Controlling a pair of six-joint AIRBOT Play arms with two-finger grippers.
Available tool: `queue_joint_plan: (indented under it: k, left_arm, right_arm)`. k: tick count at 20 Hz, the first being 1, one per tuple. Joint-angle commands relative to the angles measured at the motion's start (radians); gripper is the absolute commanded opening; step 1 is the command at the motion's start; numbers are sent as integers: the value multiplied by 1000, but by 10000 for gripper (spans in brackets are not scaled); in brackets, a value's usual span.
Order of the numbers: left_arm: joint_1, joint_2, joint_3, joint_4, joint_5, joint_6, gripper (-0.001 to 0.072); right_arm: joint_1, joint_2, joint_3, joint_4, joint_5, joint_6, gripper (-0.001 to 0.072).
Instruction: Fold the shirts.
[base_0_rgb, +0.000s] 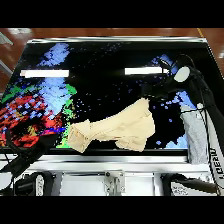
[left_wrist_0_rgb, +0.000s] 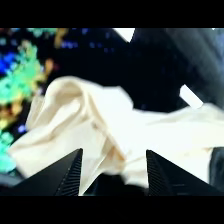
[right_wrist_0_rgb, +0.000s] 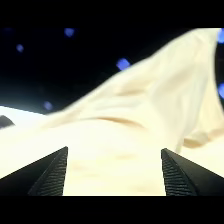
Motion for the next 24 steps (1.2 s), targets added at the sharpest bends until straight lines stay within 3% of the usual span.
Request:
queue_joint_plan:
  k: [1,3,5,6,9,13,19,21,24]
  left_arm:
    - [0,-17,-7,79,-259,20,529]
    - [0,-25,-7,72,-277,27,529]
    - [0,-36,-10,72,-277,27,547]
    - [-2,-50,-11,71,-277,29,588]
    - [-16,-113,-12,31,-280,95,605]
    - [-51,-247,-12,40,-241,101,603]
    - [-212,-568,-11,35,38,121,606]
    - [-263,-653,-11,10,120,121,658]
    - [-333,-738,-11,-56,230,129,658]
  right_arm:
    - [-76,26,1,-180,220,-64,686]
    - [-134,28,-5,-267,349,-82,679]
    - [-208,28,-47,-227,408,-99,679]
    - [-241,28,-77,-167,412,-100,679]
    - [-288,28,-155,-3,389,-114,679]
    - [-274,28,-177,0,341,-116,680]
    - [-274,28,-177,-2,327,-116,680]
    - [-274,28,-177,-2,330,-115,679]
    - [-274,28,-177,-5,328,-116,680]
